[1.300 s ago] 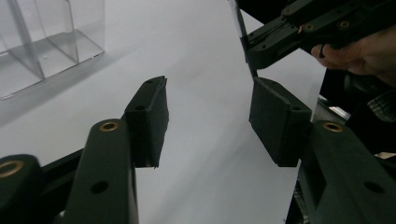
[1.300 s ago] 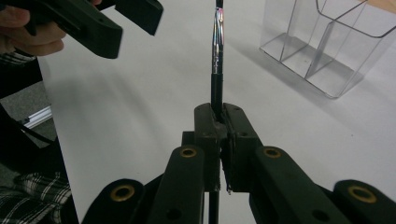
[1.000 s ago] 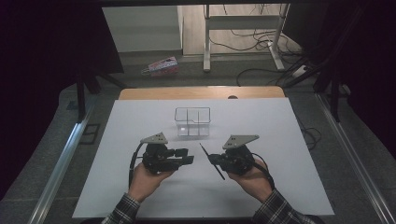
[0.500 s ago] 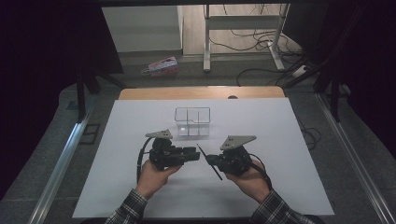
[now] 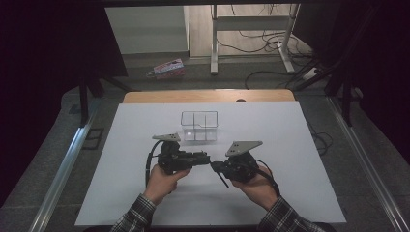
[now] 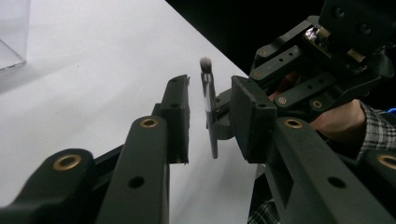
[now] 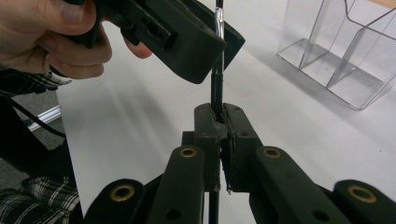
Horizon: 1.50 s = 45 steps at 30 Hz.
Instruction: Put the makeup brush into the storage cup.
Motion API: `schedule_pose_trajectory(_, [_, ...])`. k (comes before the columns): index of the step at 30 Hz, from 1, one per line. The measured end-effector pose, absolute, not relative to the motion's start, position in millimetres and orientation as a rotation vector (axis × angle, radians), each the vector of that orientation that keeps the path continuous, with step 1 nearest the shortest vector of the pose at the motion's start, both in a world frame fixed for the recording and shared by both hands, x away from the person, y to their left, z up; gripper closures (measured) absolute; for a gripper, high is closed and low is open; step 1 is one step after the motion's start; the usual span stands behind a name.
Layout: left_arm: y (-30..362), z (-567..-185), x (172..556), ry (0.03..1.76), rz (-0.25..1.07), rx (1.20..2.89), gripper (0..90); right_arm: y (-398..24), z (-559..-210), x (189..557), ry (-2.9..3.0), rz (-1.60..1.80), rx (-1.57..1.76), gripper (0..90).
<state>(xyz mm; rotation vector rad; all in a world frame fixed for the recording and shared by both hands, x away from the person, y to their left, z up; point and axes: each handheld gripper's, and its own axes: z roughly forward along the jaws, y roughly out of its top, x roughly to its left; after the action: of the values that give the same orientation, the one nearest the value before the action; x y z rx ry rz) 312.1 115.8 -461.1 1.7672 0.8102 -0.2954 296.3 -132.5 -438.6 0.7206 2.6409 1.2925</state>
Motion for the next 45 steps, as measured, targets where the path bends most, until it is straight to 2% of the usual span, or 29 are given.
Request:
schedule_pose_trajectory(3, [114.9,-462.4,312.4,0.808,-0.308,1.77,72.0,-132.0,-438.8,296.1,2.644,1.29,0.724,85.4])
schedule_pose_trajectory(6, [114.7,-464.4,312.6,0.803,-0.336,1.76,84.1,-131.4,-438.6,296.0,2.643,1.292,0.724,85.4])
schedule_pose_trajectory(8, [115.2,-464.5,312.9,0.81,-0.344,1.76,85.5,-130.8,-438.9,296.3,2.643,1.291,0.723,85.1])
schedule_pose_trajectory(11, [116.3,-464.0,312.9,0.817,-0.34,1.754,85.6,-130.7,-440.2,297.4,2.645,1.308,0.734,83.3])
schedule_pose_trajectory(14, [117.4,-462.4,312.4,0.819,-0.332,1.749,85.6,-131.0,-442.3,298.4,2.644,1.293,0.746,76.6])
schedule_pose_trajectory(26, [122.8,-462.3,312.9,0.843,-0.283,1.778,85.6,-133.7,-443.9,298.6,2.65,1.282,0.745,68.8])
schedule_pose_trajectory(45, [130.3,-456.6,310.2,0.853,-0.201,1.823,85.5,-147.8,-445.5,303.0,2.651,1.234,0.788,51.2])
